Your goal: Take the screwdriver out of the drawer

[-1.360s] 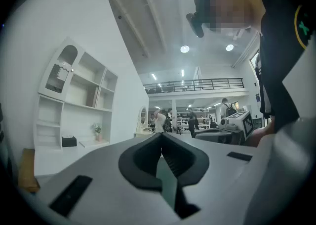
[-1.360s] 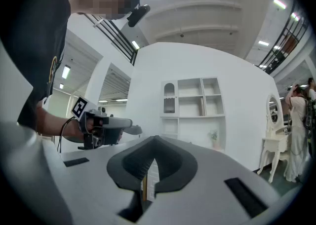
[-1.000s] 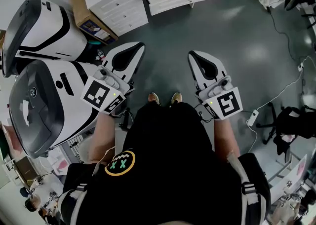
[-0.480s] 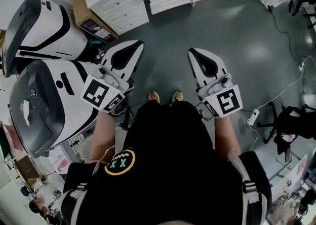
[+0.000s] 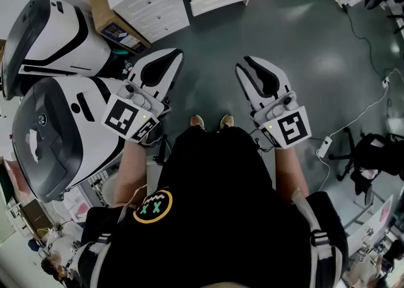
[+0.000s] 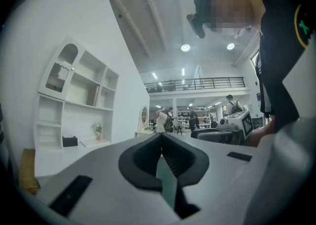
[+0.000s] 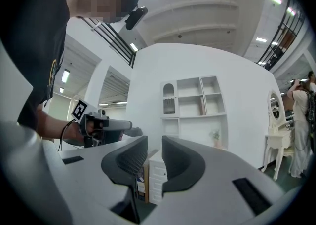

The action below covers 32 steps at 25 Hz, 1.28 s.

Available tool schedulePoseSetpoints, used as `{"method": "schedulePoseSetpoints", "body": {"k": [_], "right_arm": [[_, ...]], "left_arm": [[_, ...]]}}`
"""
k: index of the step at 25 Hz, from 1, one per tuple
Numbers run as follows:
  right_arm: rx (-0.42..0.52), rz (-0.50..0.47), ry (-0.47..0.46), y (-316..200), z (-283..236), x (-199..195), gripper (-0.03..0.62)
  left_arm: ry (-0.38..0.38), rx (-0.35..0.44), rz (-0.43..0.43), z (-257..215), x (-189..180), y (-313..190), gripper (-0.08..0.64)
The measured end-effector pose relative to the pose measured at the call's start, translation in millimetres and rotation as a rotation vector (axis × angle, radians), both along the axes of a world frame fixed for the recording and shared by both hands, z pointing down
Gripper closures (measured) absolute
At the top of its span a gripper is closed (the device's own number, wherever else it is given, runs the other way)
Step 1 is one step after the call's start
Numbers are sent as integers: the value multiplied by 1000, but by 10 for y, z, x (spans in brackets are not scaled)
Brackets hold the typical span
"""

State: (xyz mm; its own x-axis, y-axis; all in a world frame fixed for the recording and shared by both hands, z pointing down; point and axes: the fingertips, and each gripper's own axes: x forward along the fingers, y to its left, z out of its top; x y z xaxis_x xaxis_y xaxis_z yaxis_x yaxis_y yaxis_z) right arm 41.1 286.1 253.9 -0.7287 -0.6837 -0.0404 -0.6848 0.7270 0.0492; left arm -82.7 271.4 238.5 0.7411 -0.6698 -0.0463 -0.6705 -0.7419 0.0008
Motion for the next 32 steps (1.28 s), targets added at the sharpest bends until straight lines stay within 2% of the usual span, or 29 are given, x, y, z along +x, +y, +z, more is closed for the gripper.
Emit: {"method": "schedulePoseSetpoints", "body": {"k": [6,12,16,19,22,28,32], "right_arm": [[-6,-19,1,2,6,-28,371],[-9,-20,5,-21,14,3,300],[-18,-32,14,-31,54,-4,217],[-27,-45,27,-38,93,-17,177],[-27,-37,38,-59,115,-1,143],[-25,-10,48,-114,138,38,34],[-23,0,54,-153,134,83,11]], "left_arm": [[-1,-3,3,8,1,-9,541],[-3,-4,2,10,13,-21,541],[-5,-5,2,29,9,-23,541],[-5,-6,0,37,9,-27,541],[-5,-6,-2,38,19,-36,541],[-7,-13,-2,60,11,-56,541],[-8,-16,-2,63,16,-74,541]]}}
